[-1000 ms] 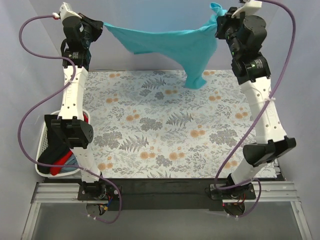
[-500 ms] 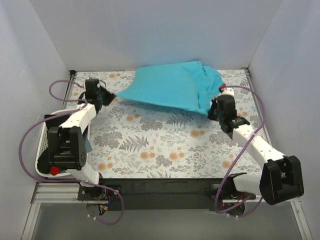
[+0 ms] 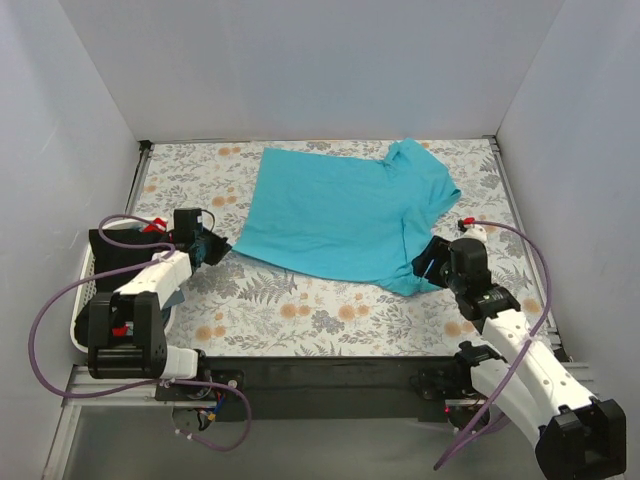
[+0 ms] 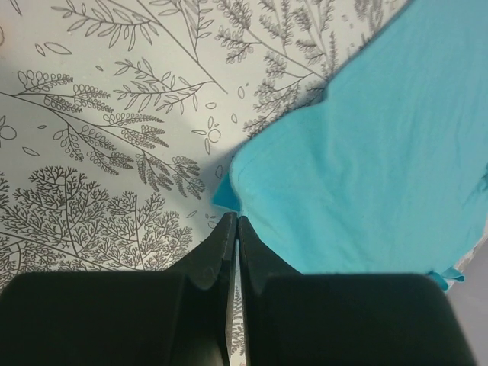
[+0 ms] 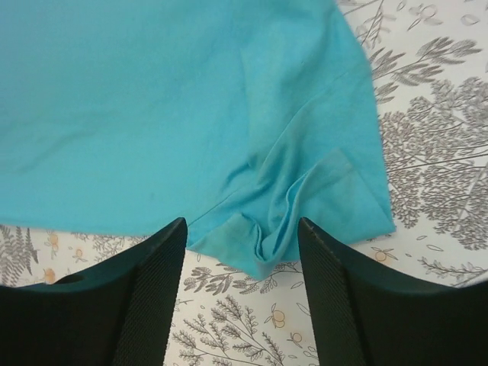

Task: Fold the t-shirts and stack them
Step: Flatten the tshirt out

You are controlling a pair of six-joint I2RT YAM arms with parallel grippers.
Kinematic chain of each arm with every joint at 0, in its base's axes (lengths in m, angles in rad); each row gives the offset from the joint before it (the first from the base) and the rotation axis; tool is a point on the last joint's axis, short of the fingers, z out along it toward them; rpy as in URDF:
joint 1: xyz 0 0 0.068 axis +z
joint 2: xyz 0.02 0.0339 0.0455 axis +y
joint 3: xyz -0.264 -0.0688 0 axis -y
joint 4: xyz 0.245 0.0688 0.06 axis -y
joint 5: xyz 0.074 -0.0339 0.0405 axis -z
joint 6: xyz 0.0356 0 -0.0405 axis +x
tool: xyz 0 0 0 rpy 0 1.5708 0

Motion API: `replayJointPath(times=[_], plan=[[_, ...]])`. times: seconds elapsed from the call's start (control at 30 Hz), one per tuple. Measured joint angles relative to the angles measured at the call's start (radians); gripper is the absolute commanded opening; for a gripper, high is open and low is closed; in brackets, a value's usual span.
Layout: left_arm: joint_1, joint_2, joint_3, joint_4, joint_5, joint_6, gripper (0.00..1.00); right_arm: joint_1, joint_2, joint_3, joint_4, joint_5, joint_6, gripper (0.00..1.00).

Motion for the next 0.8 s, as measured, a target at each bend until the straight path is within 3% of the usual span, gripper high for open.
replayJointPath(times=[0.13,0.37,0.8], plan=[[0.0,-0.042,0.0,-0.01,-0.018,0.0,0.0,-0.001,0.0,0.085,-0.071,0.081,-0.002,0.69],[0.0,-0.028,0.002,-0.033,-0.019,0.003,0.0,-0.04,0.373,0.338,-0.08,0.159,-0.034,0.67],[0.0,-0.01,0.011,-0.052,0.007,0.014,0.0,-0.154,0.61,0.347,-0.066,0.16,-0.048,0.61]])
